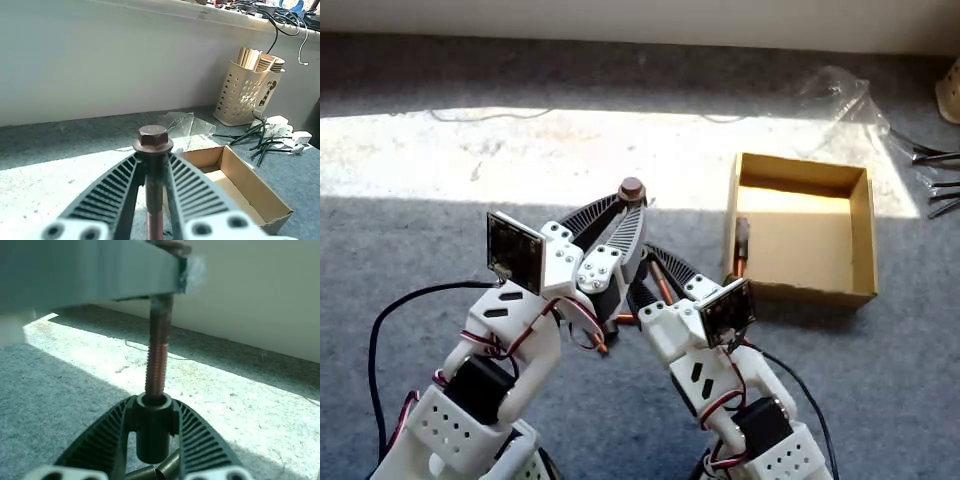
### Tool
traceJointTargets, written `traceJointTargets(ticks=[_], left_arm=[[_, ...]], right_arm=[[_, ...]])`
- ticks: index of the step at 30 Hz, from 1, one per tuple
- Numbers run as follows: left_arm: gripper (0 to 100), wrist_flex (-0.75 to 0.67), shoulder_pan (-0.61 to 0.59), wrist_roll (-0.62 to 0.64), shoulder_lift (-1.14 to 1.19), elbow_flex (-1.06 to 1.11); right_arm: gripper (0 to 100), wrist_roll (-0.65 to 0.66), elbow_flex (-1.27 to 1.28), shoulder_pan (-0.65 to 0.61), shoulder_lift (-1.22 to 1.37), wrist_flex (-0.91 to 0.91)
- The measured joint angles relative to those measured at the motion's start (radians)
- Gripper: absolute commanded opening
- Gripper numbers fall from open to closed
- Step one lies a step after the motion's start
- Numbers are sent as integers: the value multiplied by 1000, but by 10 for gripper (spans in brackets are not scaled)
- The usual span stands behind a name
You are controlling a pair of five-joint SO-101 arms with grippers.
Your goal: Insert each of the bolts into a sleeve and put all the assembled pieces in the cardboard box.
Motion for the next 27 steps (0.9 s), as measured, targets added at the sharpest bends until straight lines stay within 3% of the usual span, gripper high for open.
traceJointTargets(ticks=[7, 27], left_arm=[[7, 0, 58, 0, 0, 0], [7, 0, 28, -9, 0, 0]], right_arm=[[3, 0, 0, 0, 0, 0], [3, 0, 0, 0, 0, 0]])
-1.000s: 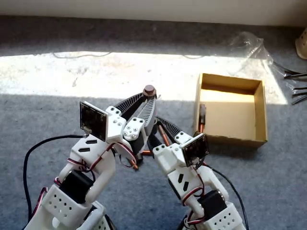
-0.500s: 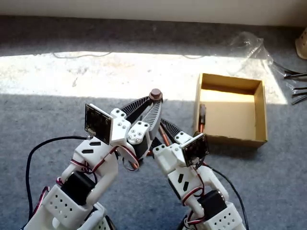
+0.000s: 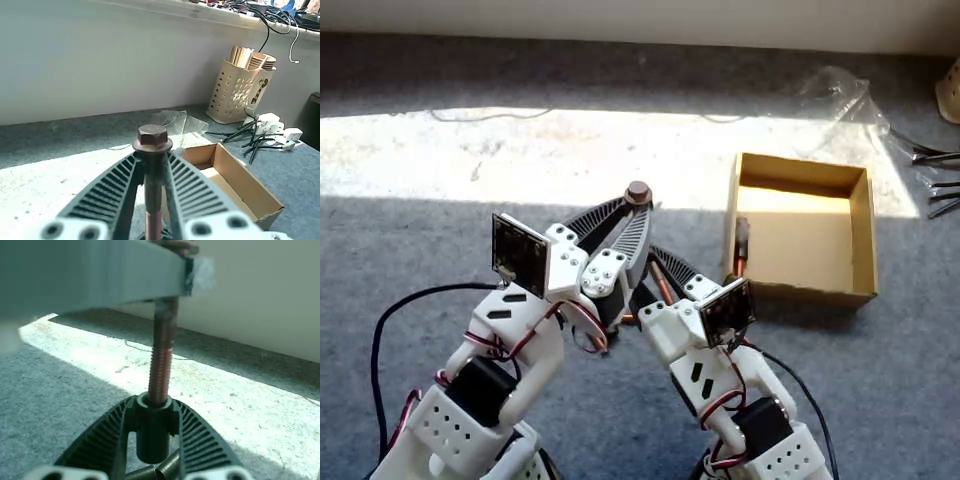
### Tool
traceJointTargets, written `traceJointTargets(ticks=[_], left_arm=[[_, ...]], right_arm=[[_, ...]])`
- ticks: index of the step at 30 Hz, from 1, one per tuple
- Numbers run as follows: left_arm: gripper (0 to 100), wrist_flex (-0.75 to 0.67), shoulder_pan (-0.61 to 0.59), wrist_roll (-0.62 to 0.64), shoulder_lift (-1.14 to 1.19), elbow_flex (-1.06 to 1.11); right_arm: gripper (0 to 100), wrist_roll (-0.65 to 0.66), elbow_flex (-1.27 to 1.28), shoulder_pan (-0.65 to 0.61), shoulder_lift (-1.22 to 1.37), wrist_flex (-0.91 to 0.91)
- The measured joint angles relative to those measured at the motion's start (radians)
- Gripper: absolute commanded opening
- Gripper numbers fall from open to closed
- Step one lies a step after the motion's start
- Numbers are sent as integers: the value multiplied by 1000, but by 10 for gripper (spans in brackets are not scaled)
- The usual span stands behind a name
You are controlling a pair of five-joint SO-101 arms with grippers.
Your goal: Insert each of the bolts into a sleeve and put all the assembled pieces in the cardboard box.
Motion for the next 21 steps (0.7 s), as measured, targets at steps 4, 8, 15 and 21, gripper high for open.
traceJointTargets(ticks=[4, 8, 15, 21], left_arm=[[7, 0, -2, 0, 0, 0], [7, 0, -5, 0, 0, 8], [7, 0, -8, 0, -44, 54], [30, 0, 0, 0, -198, 147]], right_arm=[[3, 0, 0, 0, 0, 0], [3, 0, 0, 0, 0, 0], [3, 0, 0, -2, 0, 0], [3, 3, 0, 34, 0, -37]])
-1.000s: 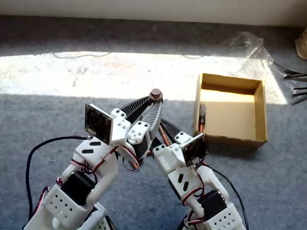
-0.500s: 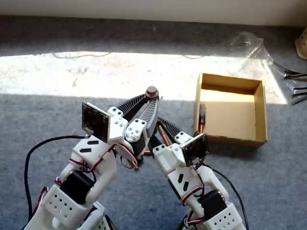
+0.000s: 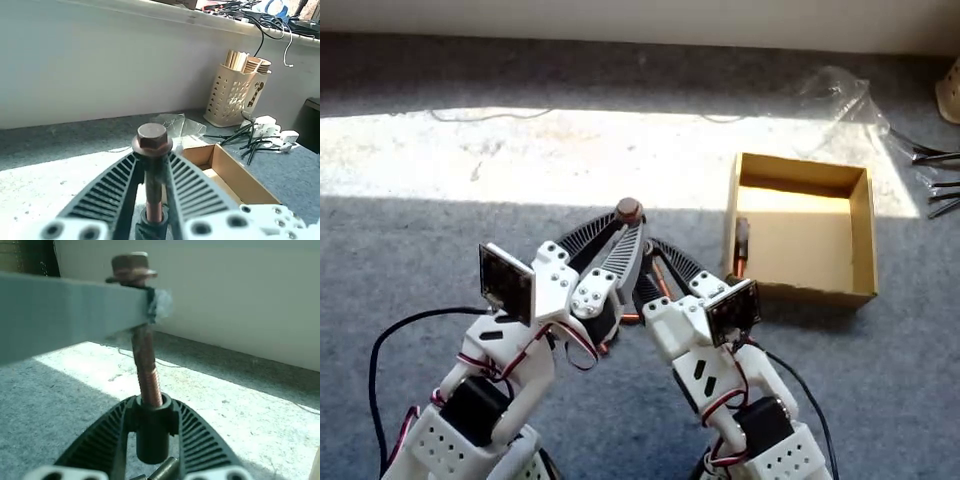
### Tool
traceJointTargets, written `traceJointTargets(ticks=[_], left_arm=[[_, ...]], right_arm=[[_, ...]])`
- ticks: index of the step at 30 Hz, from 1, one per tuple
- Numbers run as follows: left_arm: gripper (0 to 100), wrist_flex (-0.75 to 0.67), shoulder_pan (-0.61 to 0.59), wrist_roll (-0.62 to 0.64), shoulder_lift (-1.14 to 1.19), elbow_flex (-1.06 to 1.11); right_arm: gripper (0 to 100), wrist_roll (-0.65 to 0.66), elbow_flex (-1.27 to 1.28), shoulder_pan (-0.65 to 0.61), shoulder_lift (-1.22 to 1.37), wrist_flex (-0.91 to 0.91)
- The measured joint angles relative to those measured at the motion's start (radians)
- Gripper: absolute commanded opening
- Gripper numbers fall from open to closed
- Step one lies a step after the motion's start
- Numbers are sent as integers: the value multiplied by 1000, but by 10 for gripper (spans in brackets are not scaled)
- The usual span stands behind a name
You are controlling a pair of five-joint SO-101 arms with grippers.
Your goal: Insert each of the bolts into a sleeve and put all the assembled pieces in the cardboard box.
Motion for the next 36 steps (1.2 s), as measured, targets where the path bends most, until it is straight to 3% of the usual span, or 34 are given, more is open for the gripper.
traceJointTargets(ticks=[25, 31, 36], left_arm=[[43, -3, 2, 0, 169, 2], [157, -3, 2, 0, 169, 2], [175, -3, 2, 0, 170, 2]], right_arm=[[3, 52, 2, 12, 2, -6], [3, 57, 2, 12, 2, -6], [3, 58, 2, 12, 2, -6]])
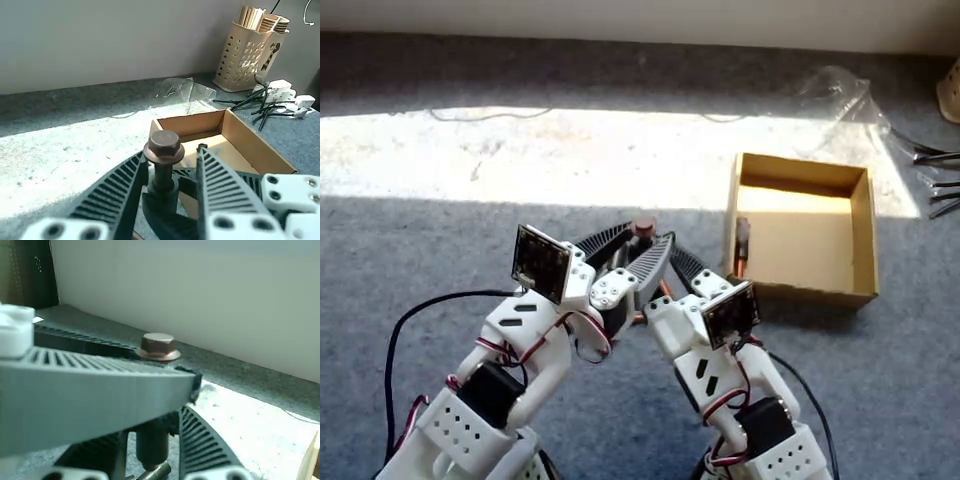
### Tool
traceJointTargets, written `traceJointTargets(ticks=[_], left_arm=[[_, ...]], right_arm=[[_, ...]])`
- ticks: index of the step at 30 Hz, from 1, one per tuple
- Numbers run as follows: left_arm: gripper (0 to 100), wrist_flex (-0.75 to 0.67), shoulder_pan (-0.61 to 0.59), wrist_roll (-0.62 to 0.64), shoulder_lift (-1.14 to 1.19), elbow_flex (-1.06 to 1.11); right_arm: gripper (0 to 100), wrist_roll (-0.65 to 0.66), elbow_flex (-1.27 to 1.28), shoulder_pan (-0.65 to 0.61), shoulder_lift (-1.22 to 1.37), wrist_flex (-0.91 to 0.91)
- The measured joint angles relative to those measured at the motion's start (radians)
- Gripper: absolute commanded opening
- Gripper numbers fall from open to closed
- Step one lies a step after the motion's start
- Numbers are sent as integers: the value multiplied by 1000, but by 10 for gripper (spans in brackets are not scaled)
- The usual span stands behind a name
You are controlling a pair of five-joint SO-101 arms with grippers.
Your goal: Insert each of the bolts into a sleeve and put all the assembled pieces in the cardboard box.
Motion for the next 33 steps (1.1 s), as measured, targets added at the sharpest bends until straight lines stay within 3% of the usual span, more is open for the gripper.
traceJointTargets(ticks=[5, 10, 21, 28, 33], left_arm=[[184, 20, 0, 0, 0, 0], [207, 87, 0, -106, 0, -38], [202, 110, -21, -124, -2, -66], [75, 110, -173, -124, -2, -158], [7, 114, -198, -124, -3, -170]], right_arm=[[3, 0, 0, 2, 0, 0], [3, 3, 0, 3, 0, 0], [3, 3, 0, 3, 0, 0], [3, 3, 0, 48, 0, 12], [3, 3, 0, 112, 0, 12]])
